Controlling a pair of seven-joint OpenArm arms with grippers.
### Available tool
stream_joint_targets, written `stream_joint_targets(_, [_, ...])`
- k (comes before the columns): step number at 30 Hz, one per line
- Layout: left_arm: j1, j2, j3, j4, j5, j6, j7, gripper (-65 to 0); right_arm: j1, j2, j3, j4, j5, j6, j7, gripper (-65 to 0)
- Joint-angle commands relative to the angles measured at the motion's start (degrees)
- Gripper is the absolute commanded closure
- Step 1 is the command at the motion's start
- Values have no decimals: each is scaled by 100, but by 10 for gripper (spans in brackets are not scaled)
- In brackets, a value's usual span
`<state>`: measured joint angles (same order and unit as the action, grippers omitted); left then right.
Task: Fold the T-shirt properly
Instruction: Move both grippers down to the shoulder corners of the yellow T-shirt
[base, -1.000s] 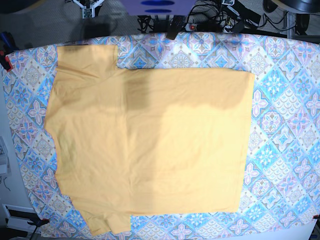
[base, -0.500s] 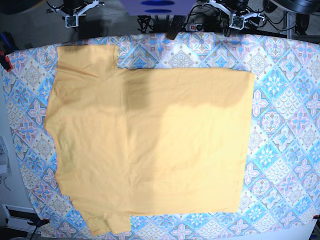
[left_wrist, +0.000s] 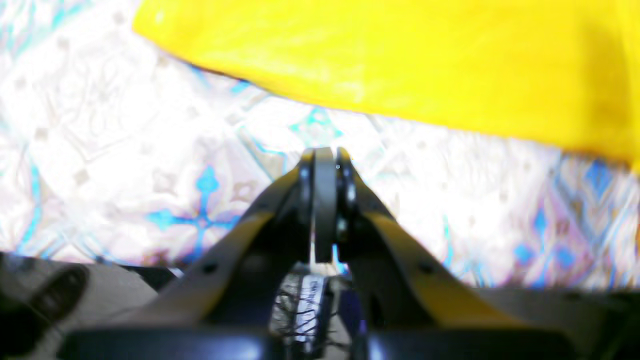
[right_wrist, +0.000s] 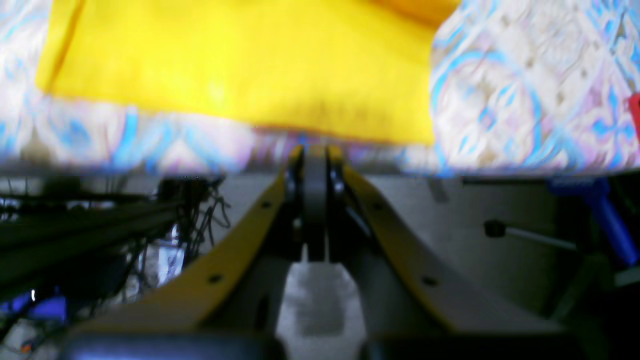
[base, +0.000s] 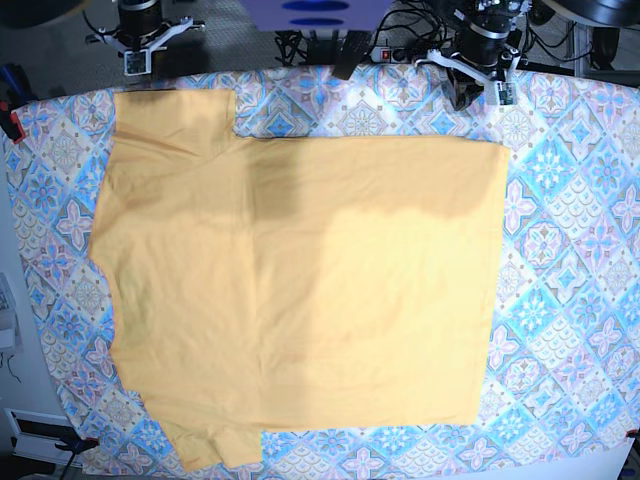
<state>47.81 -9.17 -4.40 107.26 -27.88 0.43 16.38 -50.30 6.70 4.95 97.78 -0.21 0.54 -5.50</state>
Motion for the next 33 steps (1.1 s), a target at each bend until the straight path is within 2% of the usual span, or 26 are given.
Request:
stream_joint_targets(1, [-47, -19, -153, 100, -214, -3, 19, 0, -38, 20, 10, 143, -19, -23, 62, 0])
stream_joint_targets(8, [-759, -19, -1094, 100, -1744, -12, 1311, -4, 164, 20, 10, 170, -19, -23, -263, 0])
stream_joint_targets(11, [-1032, 25, -1551, 100, -2315, -12, 1953, -73, 200, 20, 10, 170, -19, -23, -263, 0])
stream_joint_targets(15, [-1234, 148, -1911, 82, -2834, -12, 2410, -190, 208, 20, 19, 170, -19, -23, -263, 0])
stream_joint_targets(20, [-1322, 192, -1946, 47, -3186, -3, 2516, -279, 331, 11, 37, 170, -19, -23, -263, 0])
stream_joint_targets(33, [-1594, 429, -1964, -1104, -3485, 6, 2472, -286, 367, 11, 46, 161, -19, -23, -263, 0])
